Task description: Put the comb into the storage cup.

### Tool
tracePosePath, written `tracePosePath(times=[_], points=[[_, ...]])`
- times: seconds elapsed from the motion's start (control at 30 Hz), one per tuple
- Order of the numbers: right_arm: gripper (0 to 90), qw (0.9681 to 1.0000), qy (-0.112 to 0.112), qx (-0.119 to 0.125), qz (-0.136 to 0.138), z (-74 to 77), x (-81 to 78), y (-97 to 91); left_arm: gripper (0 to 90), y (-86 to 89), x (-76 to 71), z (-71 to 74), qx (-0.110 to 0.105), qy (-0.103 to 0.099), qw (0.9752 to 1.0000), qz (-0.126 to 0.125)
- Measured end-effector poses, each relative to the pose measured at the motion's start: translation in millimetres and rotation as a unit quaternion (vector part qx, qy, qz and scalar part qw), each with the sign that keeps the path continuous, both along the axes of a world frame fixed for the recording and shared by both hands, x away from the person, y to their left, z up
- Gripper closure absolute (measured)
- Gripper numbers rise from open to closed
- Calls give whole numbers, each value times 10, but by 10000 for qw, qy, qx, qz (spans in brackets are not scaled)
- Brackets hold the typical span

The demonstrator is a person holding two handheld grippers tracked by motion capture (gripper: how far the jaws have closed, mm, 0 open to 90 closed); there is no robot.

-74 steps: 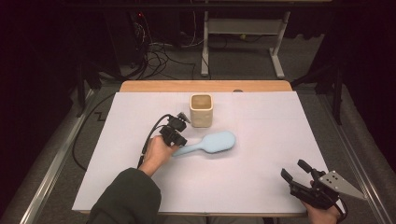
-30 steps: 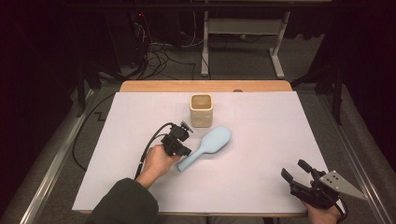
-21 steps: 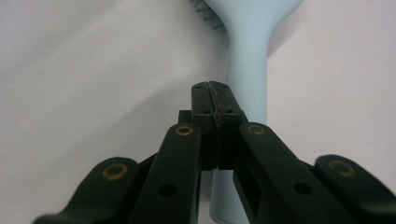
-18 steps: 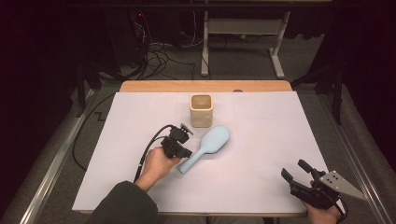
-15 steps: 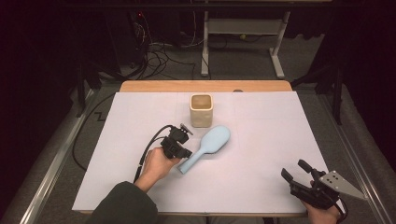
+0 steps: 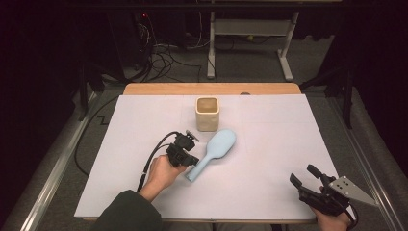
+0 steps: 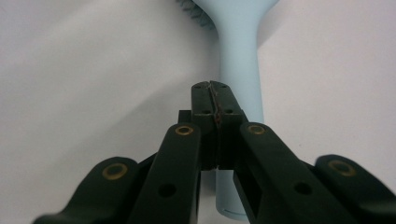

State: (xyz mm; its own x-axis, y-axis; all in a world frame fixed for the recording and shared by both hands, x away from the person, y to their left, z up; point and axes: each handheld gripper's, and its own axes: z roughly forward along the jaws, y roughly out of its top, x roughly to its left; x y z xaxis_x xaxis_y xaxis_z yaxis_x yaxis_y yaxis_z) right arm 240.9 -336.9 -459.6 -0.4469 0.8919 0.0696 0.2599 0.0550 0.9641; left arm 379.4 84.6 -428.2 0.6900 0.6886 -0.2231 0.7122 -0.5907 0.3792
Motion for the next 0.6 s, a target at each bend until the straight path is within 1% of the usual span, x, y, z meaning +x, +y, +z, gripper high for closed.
tracePosePath(times=[0.2, 0.4, 0.5, 0.53, 0.57, 0.6], points=[[268, 10000, 0, -5, -7, 0, 1, 0, 892, -18, -29, 1, -4, 36, 10000, -53], [268, 10000, -3, 0, -8, 1, -1, 0, 875, -18, -23, 1, -8, 11, 10000, -28], [268, 10000, -8, 2, -8, 1, -2, 0, 847, 2, -25, 34, -62, -79, 9999, 48], [268, 10000, -1, 6, -10, 1, -1, -1, 839, 14, -39, 69, -81, -189, 9998, 78], [268, 10000, -1, 6, -10, 1, -1, -1, 827, 14, -39, 69, -81, -189, 9998, 78], [268, 10000, -8, -3, -8, 1, -1, 0, 809, 9, -58, 103, -65, -256, 9996, 70]])
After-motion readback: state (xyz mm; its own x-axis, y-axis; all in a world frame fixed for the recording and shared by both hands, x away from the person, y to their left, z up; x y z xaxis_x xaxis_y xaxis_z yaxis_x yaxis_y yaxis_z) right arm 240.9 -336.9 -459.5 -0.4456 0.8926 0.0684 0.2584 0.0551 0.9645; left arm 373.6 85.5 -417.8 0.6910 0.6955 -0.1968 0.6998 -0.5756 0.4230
